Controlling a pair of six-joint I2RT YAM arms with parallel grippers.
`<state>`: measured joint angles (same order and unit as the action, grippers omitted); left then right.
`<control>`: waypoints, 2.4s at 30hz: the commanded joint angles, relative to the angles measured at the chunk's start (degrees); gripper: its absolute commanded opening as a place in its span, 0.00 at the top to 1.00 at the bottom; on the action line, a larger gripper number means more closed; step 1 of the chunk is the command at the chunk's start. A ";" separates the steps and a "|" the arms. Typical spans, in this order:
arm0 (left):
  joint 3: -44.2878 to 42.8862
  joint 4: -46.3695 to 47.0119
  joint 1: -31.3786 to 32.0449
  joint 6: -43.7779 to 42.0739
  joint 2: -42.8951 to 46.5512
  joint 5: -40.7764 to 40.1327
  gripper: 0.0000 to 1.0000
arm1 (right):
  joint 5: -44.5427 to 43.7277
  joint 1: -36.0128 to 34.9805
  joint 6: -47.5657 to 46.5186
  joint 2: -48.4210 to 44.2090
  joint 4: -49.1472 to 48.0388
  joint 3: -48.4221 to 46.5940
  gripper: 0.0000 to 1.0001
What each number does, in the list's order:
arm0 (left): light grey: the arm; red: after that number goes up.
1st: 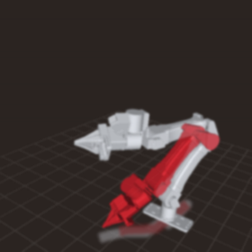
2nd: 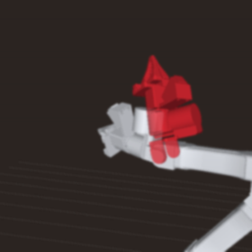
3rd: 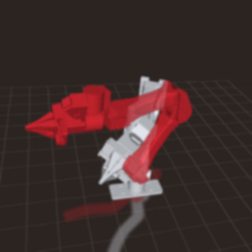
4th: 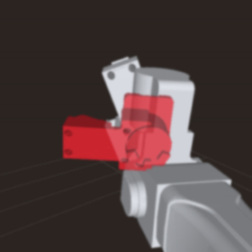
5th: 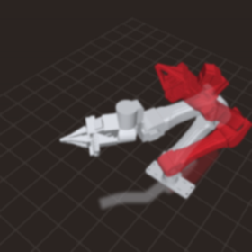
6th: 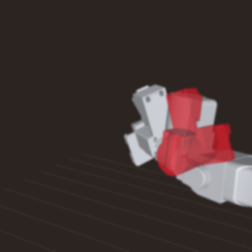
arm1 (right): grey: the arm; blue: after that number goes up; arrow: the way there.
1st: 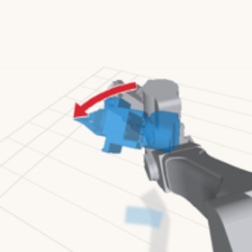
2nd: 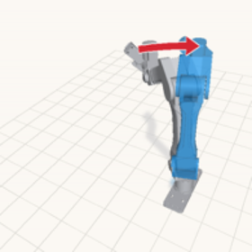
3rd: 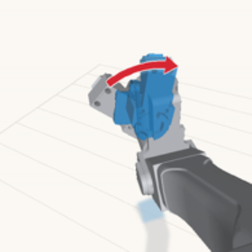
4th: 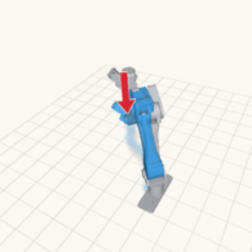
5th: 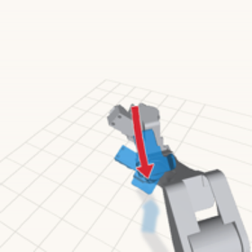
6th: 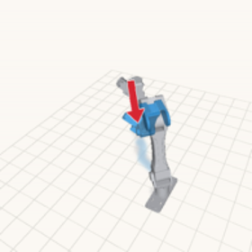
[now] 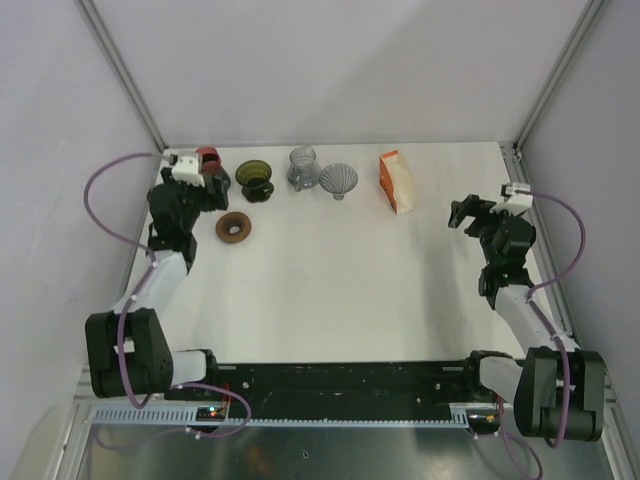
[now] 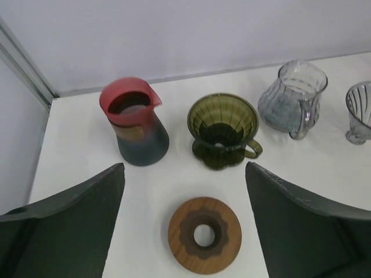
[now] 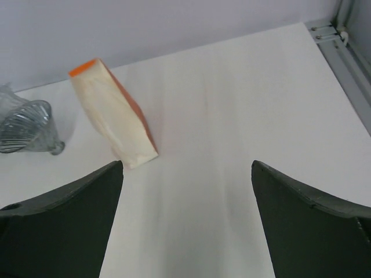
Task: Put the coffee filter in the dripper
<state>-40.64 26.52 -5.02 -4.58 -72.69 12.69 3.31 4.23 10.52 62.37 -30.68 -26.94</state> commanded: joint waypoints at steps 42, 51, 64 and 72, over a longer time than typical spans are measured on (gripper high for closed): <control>-66.85 -36.72 -3.33 3.54 -53.72 -16.51 0.59 | 7.80 -4.11 -1.37 2.60 8.44 -5.51 0.06; -65.74 -37.76 -3.28 3.39 -53.82 -18.29 0.91 | 7.50 -4.07 -1.42 2.86 8.48 -5.57 0.06; -56.25 -38.68 -3.75 10.76 -40.00 -9.25 1.00 | 8.04 -4.10 -1.22 2.09 8.84 -5.56 0.06; -49.06 -38.71 -3.77 13.56 -30.15 -7.64 1.00 | 8.01 -5.99 -1.01 1.35 9.54 -5.54 0.06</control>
<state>-91.20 -14.70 -8.45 6.13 -111.87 3.01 10.94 -1.10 9.43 65.04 -19.64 -31.03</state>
